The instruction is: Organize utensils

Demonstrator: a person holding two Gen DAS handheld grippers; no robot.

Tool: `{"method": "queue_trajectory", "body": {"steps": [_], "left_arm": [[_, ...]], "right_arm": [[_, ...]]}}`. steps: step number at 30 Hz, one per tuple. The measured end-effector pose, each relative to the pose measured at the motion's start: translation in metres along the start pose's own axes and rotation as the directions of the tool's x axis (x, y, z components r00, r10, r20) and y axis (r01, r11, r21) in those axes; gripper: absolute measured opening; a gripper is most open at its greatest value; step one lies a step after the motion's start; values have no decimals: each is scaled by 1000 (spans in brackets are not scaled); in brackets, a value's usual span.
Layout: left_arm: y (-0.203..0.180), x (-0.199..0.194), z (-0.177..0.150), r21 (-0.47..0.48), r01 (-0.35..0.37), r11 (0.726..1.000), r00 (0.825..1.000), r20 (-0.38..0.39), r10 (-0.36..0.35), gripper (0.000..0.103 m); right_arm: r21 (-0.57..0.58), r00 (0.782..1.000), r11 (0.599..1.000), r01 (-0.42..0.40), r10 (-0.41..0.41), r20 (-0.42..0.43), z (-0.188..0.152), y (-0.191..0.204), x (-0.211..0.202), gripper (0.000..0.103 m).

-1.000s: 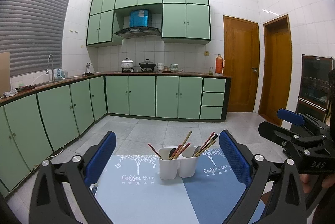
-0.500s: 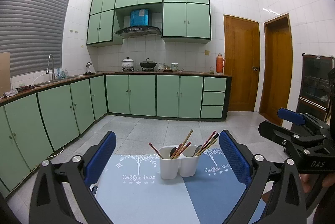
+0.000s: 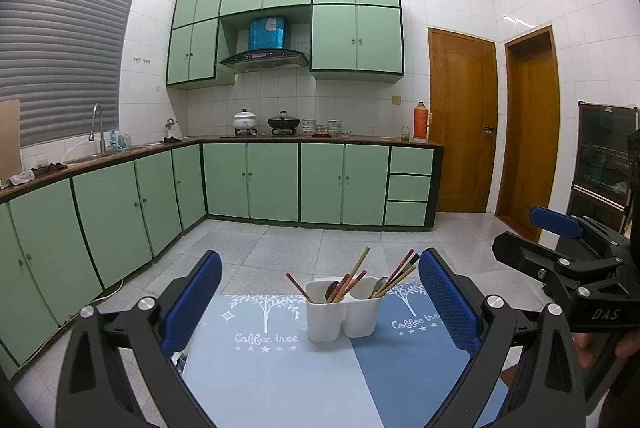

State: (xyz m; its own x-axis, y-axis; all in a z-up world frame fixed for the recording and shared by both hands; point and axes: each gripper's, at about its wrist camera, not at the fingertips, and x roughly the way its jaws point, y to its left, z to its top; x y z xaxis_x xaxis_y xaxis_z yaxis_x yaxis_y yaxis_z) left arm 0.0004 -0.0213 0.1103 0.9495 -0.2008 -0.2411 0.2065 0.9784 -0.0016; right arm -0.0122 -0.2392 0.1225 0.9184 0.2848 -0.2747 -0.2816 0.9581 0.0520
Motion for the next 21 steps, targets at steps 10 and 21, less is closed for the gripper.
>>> {"method": "queue_trajectory", "body": {"steps": [10,21], "left_arm": [[5,0,-3,-1,6,1000,1000,-5,-6,97],[6,1,-3,-8,7,1000,1000,-14,-8,97]], "right_arm": [[-2,1000,1000,4,-5,-4,-2,-4,1,98],[0,1000,1000,9,-9,-13,-3,-9,3,98]]}}
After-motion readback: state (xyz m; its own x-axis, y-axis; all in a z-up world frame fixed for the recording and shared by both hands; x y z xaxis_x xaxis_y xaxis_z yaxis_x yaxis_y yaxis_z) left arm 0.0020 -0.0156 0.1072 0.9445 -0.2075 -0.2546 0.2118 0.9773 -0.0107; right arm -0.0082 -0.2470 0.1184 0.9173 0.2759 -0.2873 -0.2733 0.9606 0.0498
